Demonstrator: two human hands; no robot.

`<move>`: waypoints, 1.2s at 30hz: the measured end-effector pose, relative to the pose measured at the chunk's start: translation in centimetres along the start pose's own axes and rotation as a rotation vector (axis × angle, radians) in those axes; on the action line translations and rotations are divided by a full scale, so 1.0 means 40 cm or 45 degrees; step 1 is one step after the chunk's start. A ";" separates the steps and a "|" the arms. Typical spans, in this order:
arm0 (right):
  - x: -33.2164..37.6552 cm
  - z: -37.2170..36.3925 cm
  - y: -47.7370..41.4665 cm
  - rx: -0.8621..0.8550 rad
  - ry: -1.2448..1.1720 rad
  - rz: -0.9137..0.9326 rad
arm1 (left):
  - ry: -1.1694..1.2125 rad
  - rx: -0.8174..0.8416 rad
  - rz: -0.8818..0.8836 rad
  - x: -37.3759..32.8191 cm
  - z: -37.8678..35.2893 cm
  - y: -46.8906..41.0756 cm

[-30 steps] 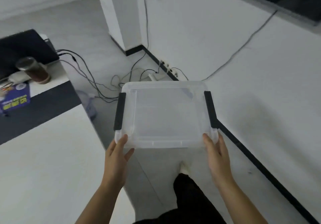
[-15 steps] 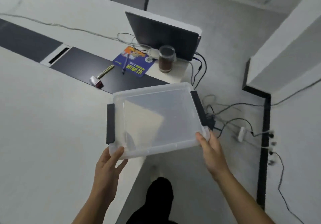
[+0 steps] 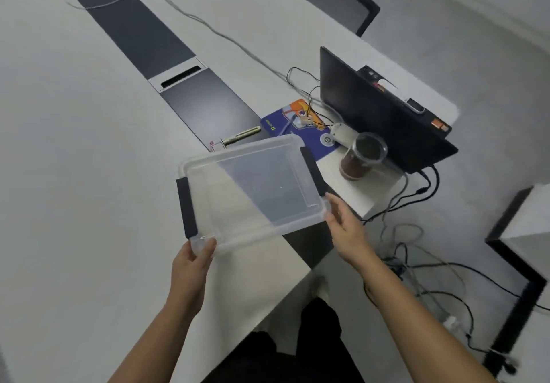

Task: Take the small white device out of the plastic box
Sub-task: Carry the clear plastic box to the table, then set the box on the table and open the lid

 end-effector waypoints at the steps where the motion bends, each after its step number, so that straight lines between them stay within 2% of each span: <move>1: 0.020 0.001 -0.029 0.010 0.045 0.014 | -0.017 -0.025 -0.001 -0.004 -0.009 -0.017; 4: 0.085 0.007 -0.113 0.028 0.074 0.021 | -0.065 -0.099 0.015 -0.038 -0.046 -0.057; 10: 0.201 -0.001 -0.290 0.172 0.232 0.081 | -0.348 -0.474 -0.009 -0.107 -0.141 -0.164; 13: 0.236 -0.022 -0.348 0.152 0.309 0.147 | -0.536 -0.668 -0.003 -0.118 -0.186 -0.186; 16: 0.234 -0.041 -0.369 0.111 0.293 0.218 | -0.736 -0.768 -0.087 -0.091 -0.194 -0.190; 25: 0.233 -0.054 -0.371 0.037 0.300 0.278 | -0.917 -0.836 -0.152 -0.056 -0.198 -0.211; 28: 0.232 -0.063 -0.372 -0.008 0.327 0.296 | -0.888 -0.895 -0.172 -0.058 -0.200 -0.208; 32: 0.232 -0.065 -0.373 -0.019 0.345 0.270 | -0.693 -1.120 -0.065 -0.069 -0.195 -0.218; 36: 0.233 -0.067 -0.367 -0.153 0.196 0.178 | -0.832 -1.021 -0.133 -0.060 -0.191 -0.231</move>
Point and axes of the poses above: each hand's wrist, its own y-axis away from the middle knuckle, its own z-axis out of the back of the hand, x = y × z, the point moved 1 cm from there along -y, towards the middle knuckle, and after that the axes turned 13 degrees about -z, right-handed, at the moved point
